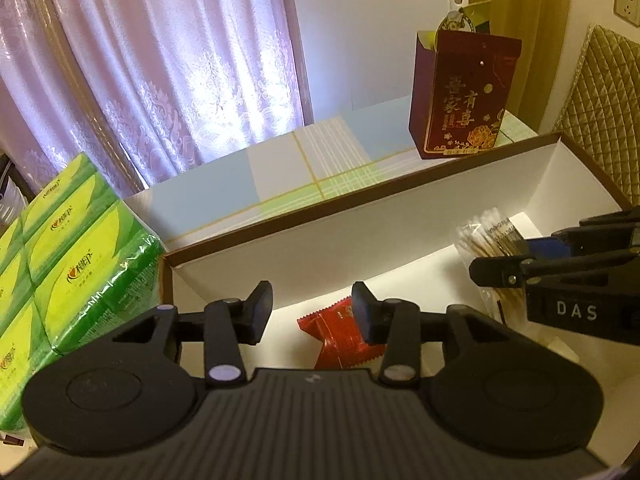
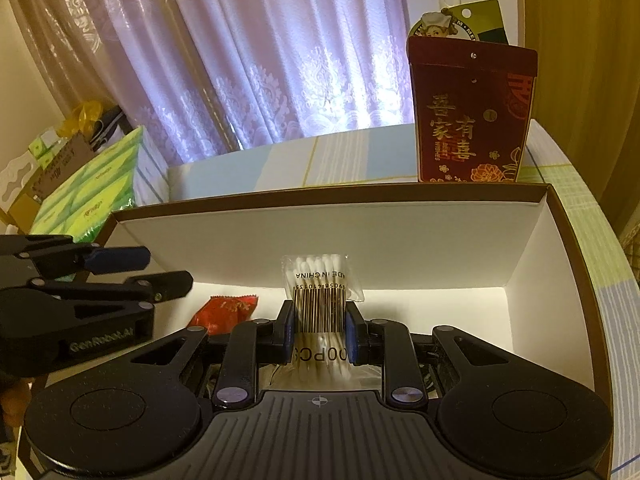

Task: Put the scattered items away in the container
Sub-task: 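Open both tools to drop the packet and swab bag into the box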

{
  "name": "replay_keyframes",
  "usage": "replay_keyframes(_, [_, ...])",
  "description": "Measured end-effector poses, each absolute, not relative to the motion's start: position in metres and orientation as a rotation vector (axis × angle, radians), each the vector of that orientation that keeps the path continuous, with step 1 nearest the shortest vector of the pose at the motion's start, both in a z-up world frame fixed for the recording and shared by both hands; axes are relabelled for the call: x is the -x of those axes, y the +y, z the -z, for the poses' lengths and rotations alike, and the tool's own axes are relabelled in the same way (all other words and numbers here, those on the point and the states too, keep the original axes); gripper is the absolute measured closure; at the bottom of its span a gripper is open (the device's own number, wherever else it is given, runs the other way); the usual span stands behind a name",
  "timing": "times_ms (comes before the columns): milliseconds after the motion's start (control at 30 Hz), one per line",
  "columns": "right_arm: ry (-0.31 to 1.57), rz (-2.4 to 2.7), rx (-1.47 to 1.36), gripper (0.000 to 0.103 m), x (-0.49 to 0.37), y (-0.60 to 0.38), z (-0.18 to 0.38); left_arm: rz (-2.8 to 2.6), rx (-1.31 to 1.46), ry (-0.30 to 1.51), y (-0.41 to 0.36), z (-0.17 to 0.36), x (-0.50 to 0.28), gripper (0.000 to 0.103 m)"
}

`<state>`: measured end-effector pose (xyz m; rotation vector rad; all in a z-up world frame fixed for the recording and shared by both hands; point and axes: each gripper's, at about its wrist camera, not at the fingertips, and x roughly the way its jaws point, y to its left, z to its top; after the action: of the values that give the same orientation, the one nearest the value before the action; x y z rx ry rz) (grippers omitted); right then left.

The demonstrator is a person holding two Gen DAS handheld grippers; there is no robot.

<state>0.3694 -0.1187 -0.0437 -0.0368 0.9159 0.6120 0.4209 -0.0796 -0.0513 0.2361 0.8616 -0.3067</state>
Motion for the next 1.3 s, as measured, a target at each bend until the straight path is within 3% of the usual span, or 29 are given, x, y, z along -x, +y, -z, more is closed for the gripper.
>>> replay_keyframes(167, [0.872,-0.622,0.059,0.075,-0.365,-0.116,0.041,0.305,-0.228,0.858,-0.079,0.048,-0.420,0.064])
replay_keyframes(200, [0.857,-0.632,0.075,0.065,-0.363,-0.114,0.038,0.304,-0.226,0.856,-0.078,0.047,-0.420,0.063])
replay_keyframes(233, [0.826,-0.621,0.104,0.018,-0.360,-0.112,0.035,0.301,-0.223,0.853,-0.078,0.046,-0.419,0.063])
replay_keyframes(267, [0.771,-0.585,0.126,0.000,-0.356,-0.112,0.031,0.291,-0.218,0.849,-0.077,0.044,-0.419,0.064])
replay_keyframes(333, [0.684,-0.593,0.173,0.000,-0.348,-0.113,0.024,0.289,-0.206,0.839,-0.073,0.039,-0.418,0.058])
replay_keyframes(467, [0.693,-0.613,0.169,0.000,-0.346,-0.120,0.017,0.279,-0.189,0.818,-0.066,0.030,-0.413,0.052])
replay_keyframes(633, [0.726,-0.618,0.149,0.000,-0.337,-0.132,0.013,0.273,-0.170,0.802,-0.061,0.020,-0.400,0.034])
replay_keyframes(867, [0.753,-0.622,0.162,0.000,-0.312,-0.145,0.008,0.257,-0.157,0.816,-0.061,0.011,-0.374,0.018])
replay_keyframes(1033, [0.750,-0.617,0.157,0.000,-0.295,-0.154,0.001,0.230,-0.122,0.817,-0.057,0.002,-0.351,0.010])
replay_keyframes(1300, [0.727,-0.593,0.150,0.000,-0.270,-0.168,-0.014,0.190,-0.080,0.821,-0.050,-0.014,-0.315,0.008])
